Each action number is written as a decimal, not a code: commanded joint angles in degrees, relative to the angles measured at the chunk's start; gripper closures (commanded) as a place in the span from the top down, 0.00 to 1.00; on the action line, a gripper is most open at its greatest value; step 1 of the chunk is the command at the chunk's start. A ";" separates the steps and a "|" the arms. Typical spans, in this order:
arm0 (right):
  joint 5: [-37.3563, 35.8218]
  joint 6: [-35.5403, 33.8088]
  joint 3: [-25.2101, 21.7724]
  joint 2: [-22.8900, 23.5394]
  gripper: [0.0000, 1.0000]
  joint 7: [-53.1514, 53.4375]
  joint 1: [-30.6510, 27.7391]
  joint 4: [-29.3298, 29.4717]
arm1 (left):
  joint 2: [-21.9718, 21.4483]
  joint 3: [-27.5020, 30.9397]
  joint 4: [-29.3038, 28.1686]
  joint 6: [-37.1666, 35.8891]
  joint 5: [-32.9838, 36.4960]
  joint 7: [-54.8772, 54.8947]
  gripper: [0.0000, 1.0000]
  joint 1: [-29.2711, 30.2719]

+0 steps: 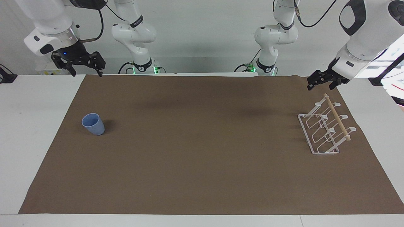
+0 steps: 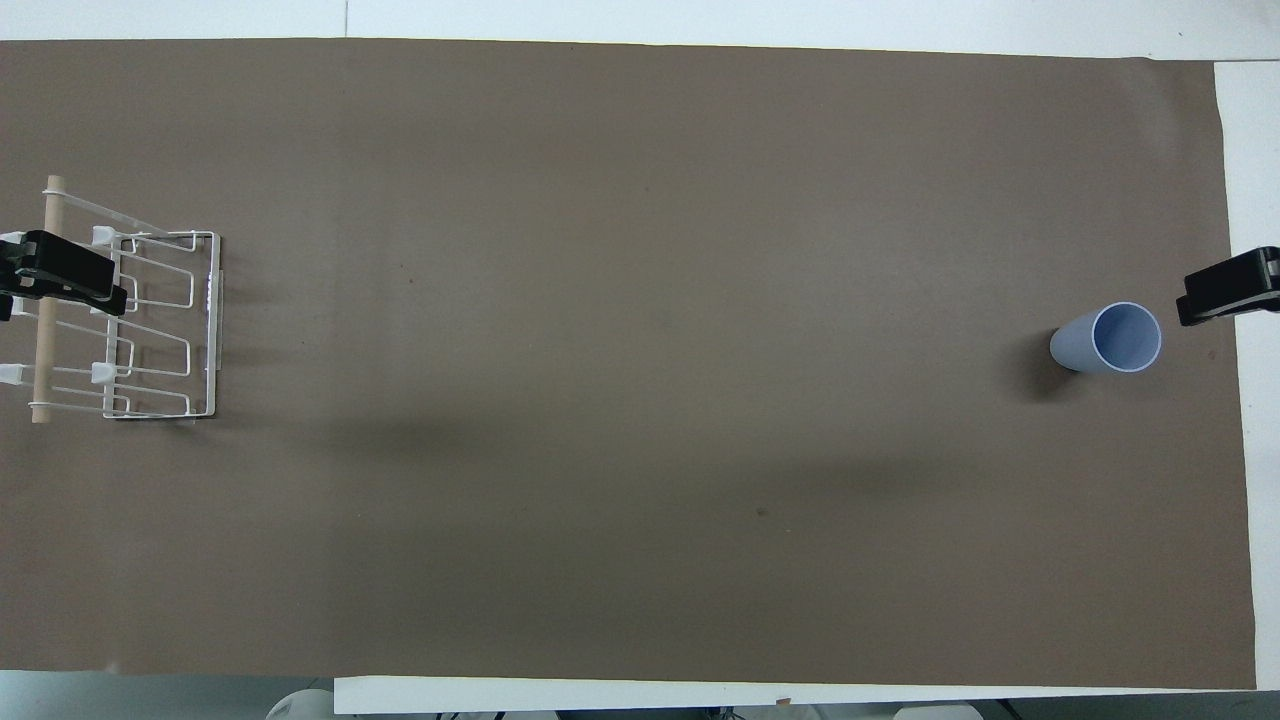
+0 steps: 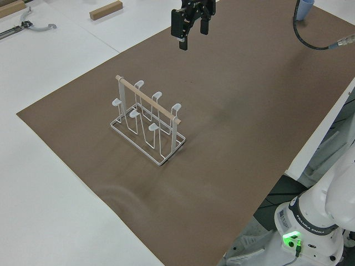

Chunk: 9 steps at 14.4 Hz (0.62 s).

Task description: Hang cup on cup holder

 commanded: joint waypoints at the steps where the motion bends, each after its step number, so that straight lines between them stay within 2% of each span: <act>1: 1.15 10.69 0.03 -3.69 0.92 -4.26 -5.42 -12.92 | -1.12 0.25 0.47 -0.95 0.81 0.01 1.00 0.10; 6: 1.15 24.85 0.02 2.72 0.92 -4.53 -10.17 -20.76 | -2.96 0.08 0.56 -1.75 1.08 0.19 1.00 -0.07; 9: 1.06 31.35 0.02 5.89 0.92 -5.93 -11.84 -24.19 | -2.18 -0.01 2.67 1.41 1.34 0.27 1.00 -0.25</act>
